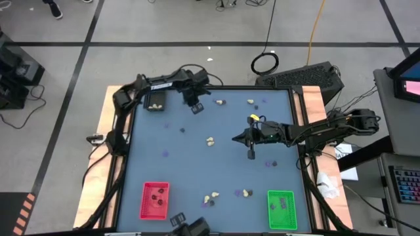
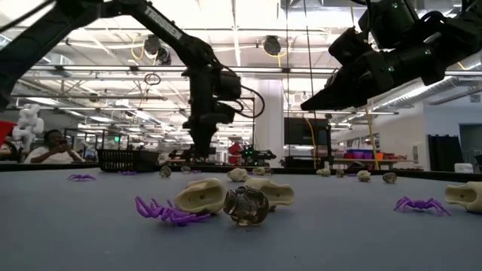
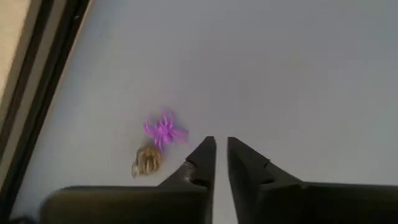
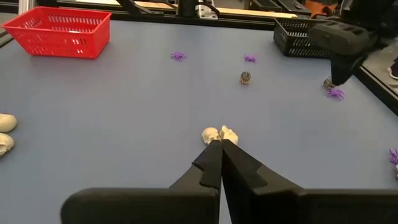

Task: Sort Halloween decoration
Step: Put the violet spider toy into the green bin

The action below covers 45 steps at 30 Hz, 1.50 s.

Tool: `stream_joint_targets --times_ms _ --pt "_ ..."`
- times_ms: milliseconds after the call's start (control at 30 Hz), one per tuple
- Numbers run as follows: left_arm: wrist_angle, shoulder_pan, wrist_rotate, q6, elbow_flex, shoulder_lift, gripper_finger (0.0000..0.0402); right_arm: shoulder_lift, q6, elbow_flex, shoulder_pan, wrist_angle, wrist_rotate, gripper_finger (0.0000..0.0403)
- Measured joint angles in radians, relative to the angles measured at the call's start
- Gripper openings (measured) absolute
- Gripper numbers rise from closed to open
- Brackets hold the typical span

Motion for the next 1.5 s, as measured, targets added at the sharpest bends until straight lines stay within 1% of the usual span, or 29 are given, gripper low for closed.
stream_joint_targets --times_ms 100,200,333,400,500,700,867,1033,1100,1367,1433,1500 --pt "0.008 0.005 0.009 0.000 0.014 0.027 0.0078 0.000 -0.001 0.000 0.000 -0.004 0.000 0.0000" --pt "0.010 0.005 -0.036 -0.005 0.015 0.045 0.0109 0.000 -0.002 0.000 0.000 -0.005 0.000 0.0000" --pt "0.022 0.006 -0.078 -0.007 0.014 0.057 0.0126 0.000 -0.003 0.000 0.000 -0.005 0.000 0.0000" --pt "0.054 0.005 -0.090 -0.008 0.015 0.053 0.0127 0.000 -0.007 0.000 0.000 -0.005 0.000 0.0000" --pt "0.052 0.009 -0.114 -0.029 0.015 0.054 0.0128 0.000 -0.018 0.000 0.000 -0.004 0.000 0.0000" --pt "0.077 0.029 -0.113 -0.034 0.015 0.054 0.0128 0.000 -0.021 0.000 0.000 -0.003 -0.001 0.0000" --pt "0.070 0.048 -0.111 -0.035 0.015 0.066 0.0128 0.000 -0.021 0.000 0.000 -0.002 -0.001 0.0000" --pt "0.054 0.059 -0.110 -0.037 0.014 0.110 0.0128 0.000 -0.021 0.000 0.000 0.006 -0.001 0.0000" --pt "0.054 0.058 -0.126 -0.038 0.017 0.122 0.0128 0.000 -0.021 0.000 0.000 0.007 -0.001 0.0000" --pt "0.045 0.058 -0.125 -0.035 0.019 0.130 0.0127 0.000 -0.022 0.000 0.000 0.013 -0.004 0.0000" --pt "0.034 0.057 -0.126 -0.035 0.019 0.131 0.0121 0.000 -0.022 0.000 0.000 0.013 -0.004 0.0000" --pt "0.030 0.056 -0.125 -0.032 0.018 0.132 0.0104 0.000 -0.022 0.000 0.000 0.013 -0.005 0.0000"
